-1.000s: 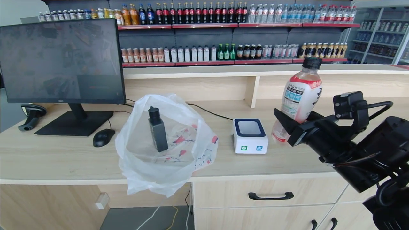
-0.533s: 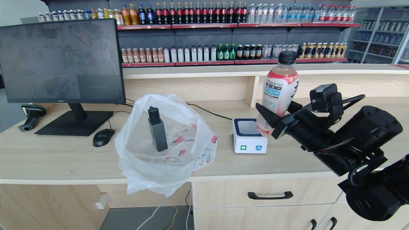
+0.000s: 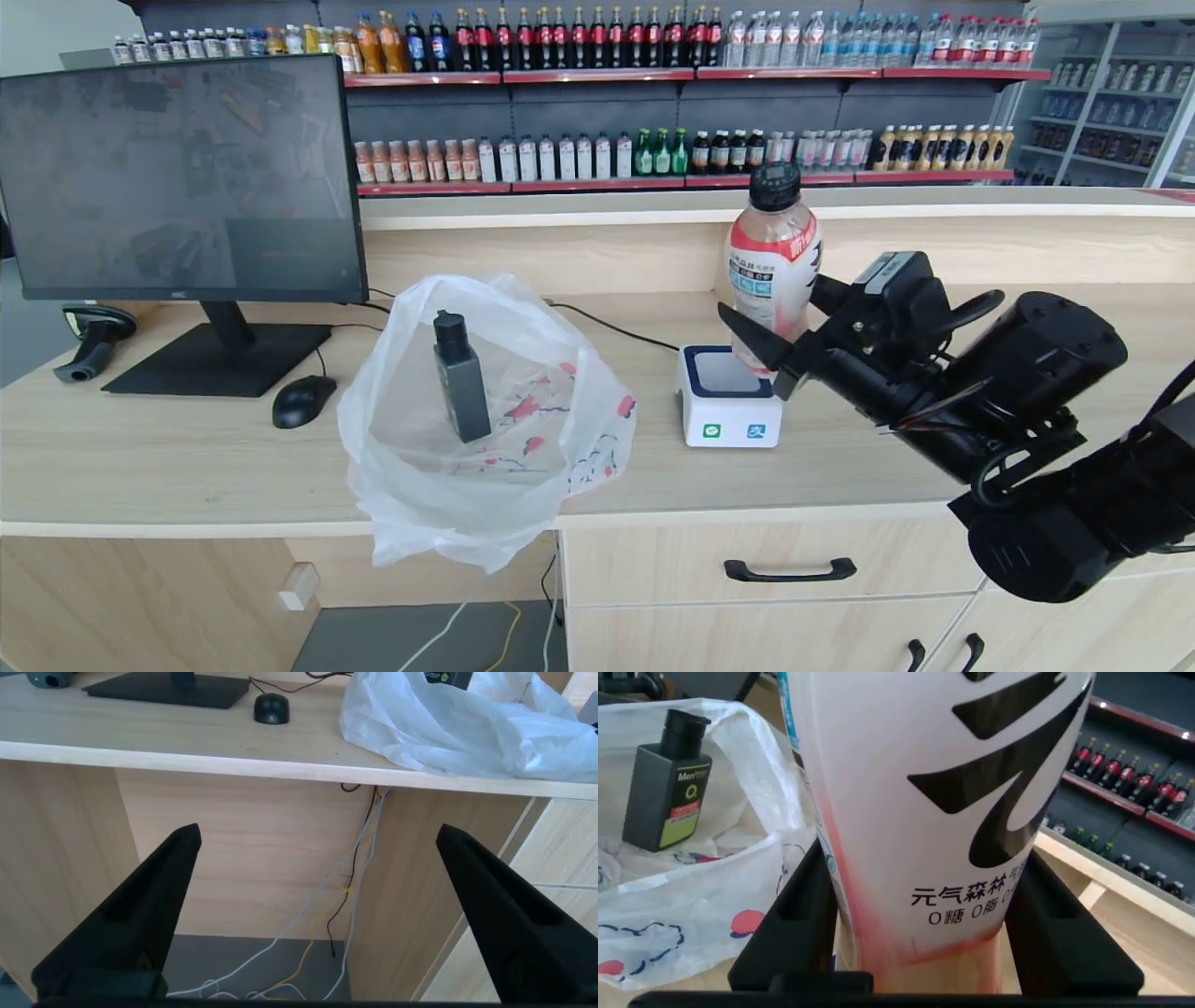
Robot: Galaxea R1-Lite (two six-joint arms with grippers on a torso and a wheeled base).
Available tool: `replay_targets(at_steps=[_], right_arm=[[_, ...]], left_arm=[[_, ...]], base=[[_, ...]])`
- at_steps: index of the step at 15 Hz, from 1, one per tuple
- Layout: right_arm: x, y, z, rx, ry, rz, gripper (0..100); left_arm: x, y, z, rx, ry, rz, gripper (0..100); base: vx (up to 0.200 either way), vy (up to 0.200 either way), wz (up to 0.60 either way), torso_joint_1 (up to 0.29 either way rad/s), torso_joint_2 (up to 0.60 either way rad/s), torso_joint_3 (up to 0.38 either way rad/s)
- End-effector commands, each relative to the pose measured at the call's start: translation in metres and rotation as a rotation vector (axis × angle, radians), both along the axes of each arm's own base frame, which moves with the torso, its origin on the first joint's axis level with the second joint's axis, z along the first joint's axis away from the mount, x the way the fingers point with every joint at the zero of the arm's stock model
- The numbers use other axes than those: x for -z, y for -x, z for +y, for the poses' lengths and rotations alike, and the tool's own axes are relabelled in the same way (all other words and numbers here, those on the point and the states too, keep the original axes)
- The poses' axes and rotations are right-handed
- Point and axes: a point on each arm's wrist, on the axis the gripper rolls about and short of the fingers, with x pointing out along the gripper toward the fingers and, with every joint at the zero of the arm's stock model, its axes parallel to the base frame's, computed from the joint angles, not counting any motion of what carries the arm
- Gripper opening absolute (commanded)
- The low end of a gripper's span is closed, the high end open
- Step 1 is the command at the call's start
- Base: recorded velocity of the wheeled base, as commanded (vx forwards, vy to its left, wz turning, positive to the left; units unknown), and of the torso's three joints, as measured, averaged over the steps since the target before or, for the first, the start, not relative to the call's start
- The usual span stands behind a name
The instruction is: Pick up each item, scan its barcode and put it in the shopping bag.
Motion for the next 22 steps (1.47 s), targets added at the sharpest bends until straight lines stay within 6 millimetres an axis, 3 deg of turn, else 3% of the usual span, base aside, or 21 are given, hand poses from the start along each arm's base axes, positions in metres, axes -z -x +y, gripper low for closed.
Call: replay_targets(at_steps=[1,3,7,12,22], right_arm=[[-0.007,-0.016,0.006,0.018,0.029,-0.094,0],[-0.015,-0.022,0.007,0.007,0.08,-0.184,0],[0.008,-0.03,0.012,-0.017,0.215,-0.227,0],[0.018,-0.04,0.02,-0.075,0.285,-0.298,0],[0.031,-0.045,0.015,-0.127,0.376,-0.355,0]], left_arm=[[0.0,0.0,0.0,-0.001,0.0,-0.002,100],[0.0,0.0,0.0,-0.001,0.0,0.0,100],[0.0,0.0,0.0,-0.001,0.0,-0.002,100],[0.0,0.0,0.0,-0.001,-0.001,-0.003,100],[-0.001,0.0,0.0,0.0,-0.006,-0.008,100]], base=[[0.0,0.0,0.0,0.0,0.0,0.0],[0.0,0.0,0.0,0.0,0.0,0.0],[0.0,0.0,0.0,0.0,0.0,0.0],[0.0,0.0,0.0,0.0,0.0,0.0],[0.0,0.0,0.0,0.0,0.0,0.0]])
